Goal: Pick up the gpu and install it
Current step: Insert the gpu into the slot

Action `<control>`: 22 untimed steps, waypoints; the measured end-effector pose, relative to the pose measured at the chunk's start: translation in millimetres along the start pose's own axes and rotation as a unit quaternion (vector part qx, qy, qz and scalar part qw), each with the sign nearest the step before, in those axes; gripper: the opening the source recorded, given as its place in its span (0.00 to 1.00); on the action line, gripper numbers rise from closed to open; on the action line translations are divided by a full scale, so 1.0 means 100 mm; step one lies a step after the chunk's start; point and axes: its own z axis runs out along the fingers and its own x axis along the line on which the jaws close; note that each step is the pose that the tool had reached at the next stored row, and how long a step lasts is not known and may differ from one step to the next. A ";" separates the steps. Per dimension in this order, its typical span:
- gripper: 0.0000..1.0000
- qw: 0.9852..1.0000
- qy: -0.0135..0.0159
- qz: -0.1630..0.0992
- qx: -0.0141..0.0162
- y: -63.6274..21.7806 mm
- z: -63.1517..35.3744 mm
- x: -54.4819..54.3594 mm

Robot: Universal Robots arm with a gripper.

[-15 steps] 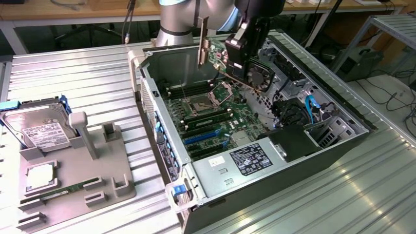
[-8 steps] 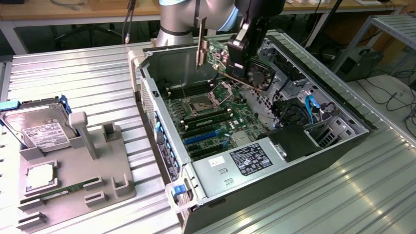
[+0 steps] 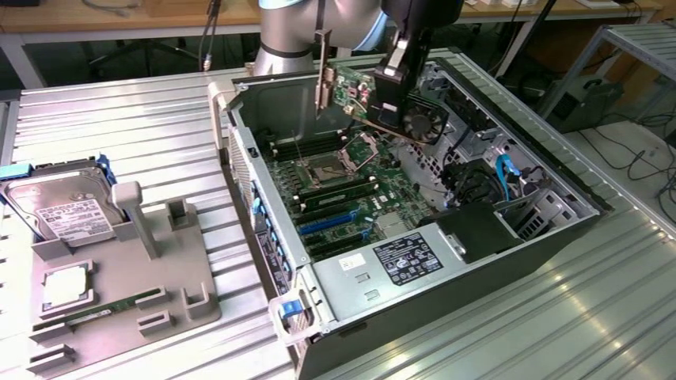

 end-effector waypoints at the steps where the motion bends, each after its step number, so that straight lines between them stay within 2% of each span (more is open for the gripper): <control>1: 0.27 1.000 0.000 -0.004 0.000 0.000 0.000 0.00; 4: 0.27 1.000 -0.001 -0.019 -0.001 0.000 0.000 0.00; 14: 0.27 0.998 -0.005 -0.069 -0.003 0.000 0.000 0.00; 22: 0.27 0.994 -0.008 -0.105 -0.004 0.000 0.000 0.00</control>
